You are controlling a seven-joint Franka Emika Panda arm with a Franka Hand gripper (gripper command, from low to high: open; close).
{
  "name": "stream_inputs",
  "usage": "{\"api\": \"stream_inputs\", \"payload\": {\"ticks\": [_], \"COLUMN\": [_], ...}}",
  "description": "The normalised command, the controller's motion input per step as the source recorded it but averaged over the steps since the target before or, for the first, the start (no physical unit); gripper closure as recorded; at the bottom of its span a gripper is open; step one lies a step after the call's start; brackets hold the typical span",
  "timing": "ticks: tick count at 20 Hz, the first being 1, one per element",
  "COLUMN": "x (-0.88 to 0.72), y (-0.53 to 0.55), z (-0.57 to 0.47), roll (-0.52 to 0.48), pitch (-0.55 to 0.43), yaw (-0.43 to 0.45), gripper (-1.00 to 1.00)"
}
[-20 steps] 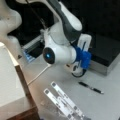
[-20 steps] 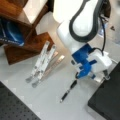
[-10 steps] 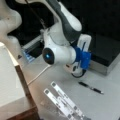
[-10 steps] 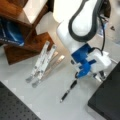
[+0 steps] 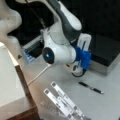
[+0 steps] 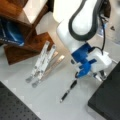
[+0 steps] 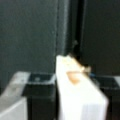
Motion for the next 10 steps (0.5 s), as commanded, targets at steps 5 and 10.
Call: {"api": "stream_inputs", "payload": {"ticks": [5, 10], "x": [0.09, 0.09], "y": [0.25, 0.29], "z": [0.48, 0.42], "roll": [-0.033, -0.049], "pitch": [0.023, 0.087], "yaw": [0.193, 0.239], "gripper": [1.0, 1.0]}}
